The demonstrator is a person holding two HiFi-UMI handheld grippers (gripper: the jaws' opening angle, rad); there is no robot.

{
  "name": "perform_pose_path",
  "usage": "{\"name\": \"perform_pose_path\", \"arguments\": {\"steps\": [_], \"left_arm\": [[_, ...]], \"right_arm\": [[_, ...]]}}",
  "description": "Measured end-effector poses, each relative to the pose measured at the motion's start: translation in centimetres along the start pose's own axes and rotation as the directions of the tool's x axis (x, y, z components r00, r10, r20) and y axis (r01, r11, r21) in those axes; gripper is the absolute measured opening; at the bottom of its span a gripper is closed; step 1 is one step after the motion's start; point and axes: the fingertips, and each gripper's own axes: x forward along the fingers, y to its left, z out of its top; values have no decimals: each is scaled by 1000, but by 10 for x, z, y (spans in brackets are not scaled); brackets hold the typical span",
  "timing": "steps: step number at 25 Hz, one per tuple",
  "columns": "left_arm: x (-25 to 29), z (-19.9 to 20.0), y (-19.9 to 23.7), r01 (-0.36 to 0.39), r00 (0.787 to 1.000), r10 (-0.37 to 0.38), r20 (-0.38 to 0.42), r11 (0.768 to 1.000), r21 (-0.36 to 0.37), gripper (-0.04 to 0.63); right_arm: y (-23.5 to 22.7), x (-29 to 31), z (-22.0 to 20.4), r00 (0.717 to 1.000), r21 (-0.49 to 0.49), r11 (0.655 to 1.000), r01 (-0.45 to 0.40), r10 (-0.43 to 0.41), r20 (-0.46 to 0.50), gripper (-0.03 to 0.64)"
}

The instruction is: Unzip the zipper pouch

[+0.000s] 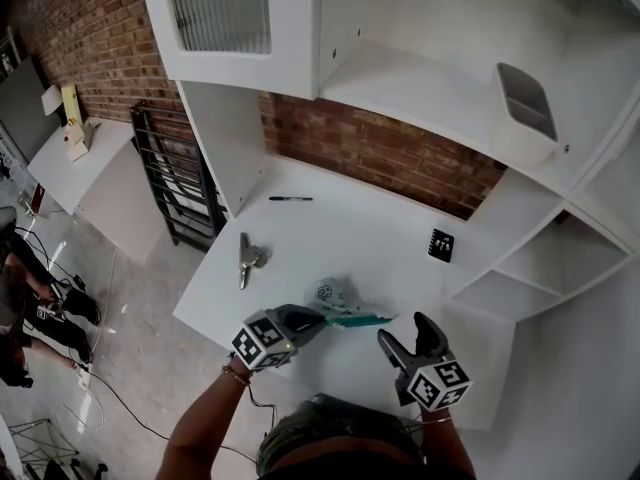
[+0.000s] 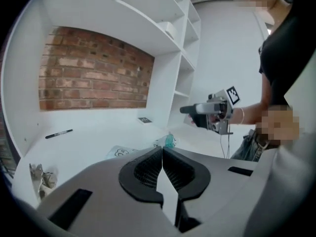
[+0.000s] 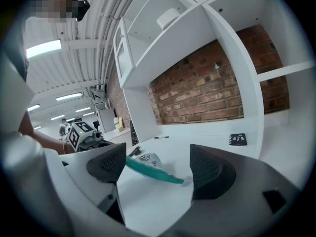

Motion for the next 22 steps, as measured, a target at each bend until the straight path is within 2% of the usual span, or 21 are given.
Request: {"name": "perform_pose_path", "arguments": {"steps": [5, 13, 19, 22], "left_arm": [[-20, 40, 0, -15, 985, 35, 168, 993, -118, 8], [-51, 51, -17, -30, 959, 73, 274, 987, -155, 8], [-74, 57, -33, -34, 930, 92, 355, 985, -168, 8], [-87, 61, -39, -29, 913, 98, 397, 984, -177, 8]], "right_arm": [[28, 2, 11, 993, 44, 992, -116, 115, 25, 345], [64, 6, 25, 969, 69, 967, -244, 240, 57, 304], [105, 16, 31, 918, 128, 909, -397, 393, 57, 293], [121, 28, 33, 896, 140, 885, -443, 443, 36, 293]]}}
